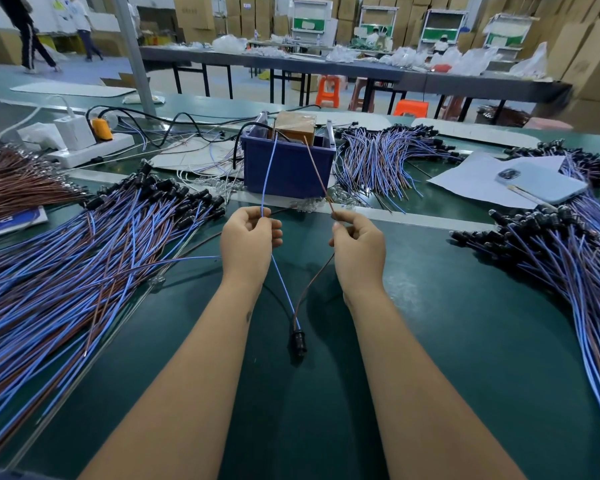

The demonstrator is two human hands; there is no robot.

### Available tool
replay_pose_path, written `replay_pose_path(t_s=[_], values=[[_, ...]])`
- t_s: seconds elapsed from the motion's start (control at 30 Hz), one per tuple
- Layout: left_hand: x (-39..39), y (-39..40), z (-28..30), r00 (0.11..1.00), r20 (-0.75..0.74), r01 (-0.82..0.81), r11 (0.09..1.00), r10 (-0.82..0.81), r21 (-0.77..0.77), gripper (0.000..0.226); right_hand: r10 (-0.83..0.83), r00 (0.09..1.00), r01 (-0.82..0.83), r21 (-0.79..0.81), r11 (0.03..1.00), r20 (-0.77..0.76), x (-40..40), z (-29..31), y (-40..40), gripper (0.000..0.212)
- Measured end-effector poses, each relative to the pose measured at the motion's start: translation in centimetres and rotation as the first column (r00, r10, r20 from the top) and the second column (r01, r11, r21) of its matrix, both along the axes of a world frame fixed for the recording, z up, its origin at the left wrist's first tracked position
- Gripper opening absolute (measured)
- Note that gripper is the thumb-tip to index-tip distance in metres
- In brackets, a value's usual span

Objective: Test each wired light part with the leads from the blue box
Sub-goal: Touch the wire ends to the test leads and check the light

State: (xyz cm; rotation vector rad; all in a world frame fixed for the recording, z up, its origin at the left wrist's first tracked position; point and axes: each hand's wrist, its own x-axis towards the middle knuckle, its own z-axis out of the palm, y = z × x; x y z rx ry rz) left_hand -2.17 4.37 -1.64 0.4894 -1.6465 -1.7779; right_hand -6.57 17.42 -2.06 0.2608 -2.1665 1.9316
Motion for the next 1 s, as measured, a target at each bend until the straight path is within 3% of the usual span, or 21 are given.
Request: replay_pose_path(t_s=[0.1, 0.27, 0.37, 0.43, 0.6, 0.7, 0.87, 1.0], values=[[-0.2, 0.1, 0.1, 0.995, 0.011, 0.095, 0.995, -0.095, -0.028, 0.035, 0.001, 0.998, 0.001, -0.036, 0.999, 0.055, 0.0, 0.2, 0.1, 0.026], [-0.1, -0.3, -0.4, 0.986, -0.011, 0.169, 0.984, -0.169, 0.062, 0.018, 0.097, 0.980, -0.046, -0.278, 0.959, 0.171, 0.2, 0.8, 0.4, 0.025], [0.1, -0.4, -0.3, 0.982, -0.050, 0.189, 0.978, -0.185, 0.092, 0.025, 0.141, 0.970, -0.070, -0.328, 0.942, 0.200, 0.5, 1.2, 0.6, 0.034], [0.2, -0.8, -0.2, 0.983, -0.053, 0.180, 0.977, -0.175, 0.117, 0.029, 0.175, 0.966, -0.102, -0.338, 0.935, 0.192, 0.7, 1.3, 0.8, 0.039], [0.0, -2.2, 0.4, 0.985, -0.036, 0.167, 0.986, -0.166, 0.030, 0.024, 0.196, 0.975, -0.151, -0.333, 0.931, 0.106, 1.0, 1.6, 0.0, 0.017], [-1.3, -2.2, 1.0, 0.987, -0.022, 0.158, 0.987, -0.157, 0.015, 0.025, 0.188, 0.977, -0.144, -0.340, 0.929, 0.101, 0.5, 2.0, -0.7, 0.021], [-4.2, -2.4, 2.0, 0.994, -0.007, 0.108, 0.994, -0.108, -0.034, 0.021, 0.135, 0.980, -0.083, -0.320, 0.944, 0.146, -1.5, 2.7, -2.2, 0.025], [-5.7, -2.8, 2.1, 0.992, -0.040, 0.113, 0.989, -0.117, -0.096, 0.017, 0.014, 0.998, 0.003, -0.280, 0.960, 0.059, -2.9, 2.9, -3.6, 0.023]])
